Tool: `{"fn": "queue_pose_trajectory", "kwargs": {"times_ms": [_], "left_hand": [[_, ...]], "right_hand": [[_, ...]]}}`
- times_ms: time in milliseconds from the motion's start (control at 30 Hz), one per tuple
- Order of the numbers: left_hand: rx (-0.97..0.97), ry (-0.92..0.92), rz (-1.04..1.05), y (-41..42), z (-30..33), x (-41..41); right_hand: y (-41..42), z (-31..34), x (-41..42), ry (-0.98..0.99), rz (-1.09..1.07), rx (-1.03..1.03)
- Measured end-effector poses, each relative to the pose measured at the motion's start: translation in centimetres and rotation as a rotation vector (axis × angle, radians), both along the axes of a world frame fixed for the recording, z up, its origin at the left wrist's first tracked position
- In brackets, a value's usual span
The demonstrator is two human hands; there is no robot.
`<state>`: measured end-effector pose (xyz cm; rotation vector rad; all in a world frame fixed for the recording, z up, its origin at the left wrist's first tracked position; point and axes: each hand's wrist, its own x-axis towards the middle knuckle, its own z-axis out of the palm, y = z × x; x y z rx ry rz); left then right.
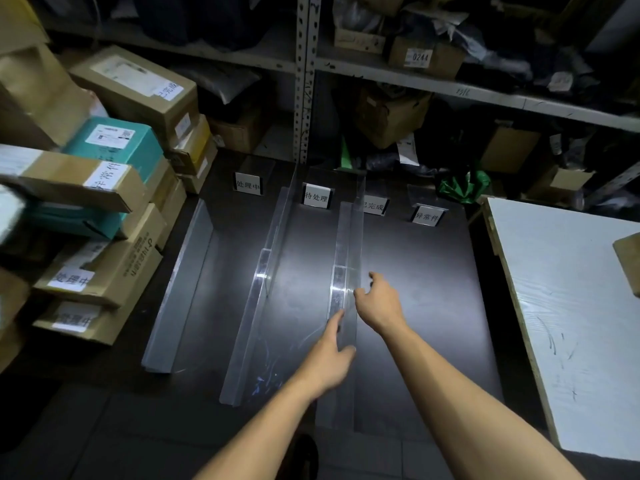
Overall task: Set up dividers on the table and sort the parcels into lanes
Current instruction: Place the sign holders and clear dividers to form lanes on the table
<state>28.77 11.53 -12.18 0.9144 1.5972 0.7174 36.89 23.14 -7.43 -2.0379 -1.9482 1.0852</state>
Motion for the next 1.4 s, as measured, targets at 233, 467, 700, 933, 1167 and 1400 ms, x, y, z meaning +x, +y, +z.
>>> {"fn": "queue_pose_trajectory", "kwargs": {"times_ms": [233, 467, 700, 933, 1167, 1400], "left_hand": [[0.336, -0.017, 0.455, 0.3, 6.1, -10.5], [0.296, 0.403, 0.735, -2.5, 6.5, -23.2], [-0.145, 0.145, 0.377, -5.0, 1.3, -28.7], [-0.083, 0.250, 0.320, -5.1, 2.2, -29.2], [-0.023, 0.307, 0.334, -4.7, 6.9, -29.2], [0.030, 0.380, 0.297, -3.4, 11.3, -26.4]], "right_hand": [[-2.0, 4.3, -8.3, 0.202, 0.151, 0.292], [-5.4, 4.5, -20.2, 0.359, 0.325, 0.055], [-7.8, 0.1, -27.8, 0.249, 0.345, -0.302], [-9.3, -1.7, -30.0, 0.385, 0.255, -0.481], [-9.3, 1.5, -29.8, 0.548, 0.195, -0.491], [-7.6, 5.4, -27.6, 0.687, 0.162, -0.403]]}}
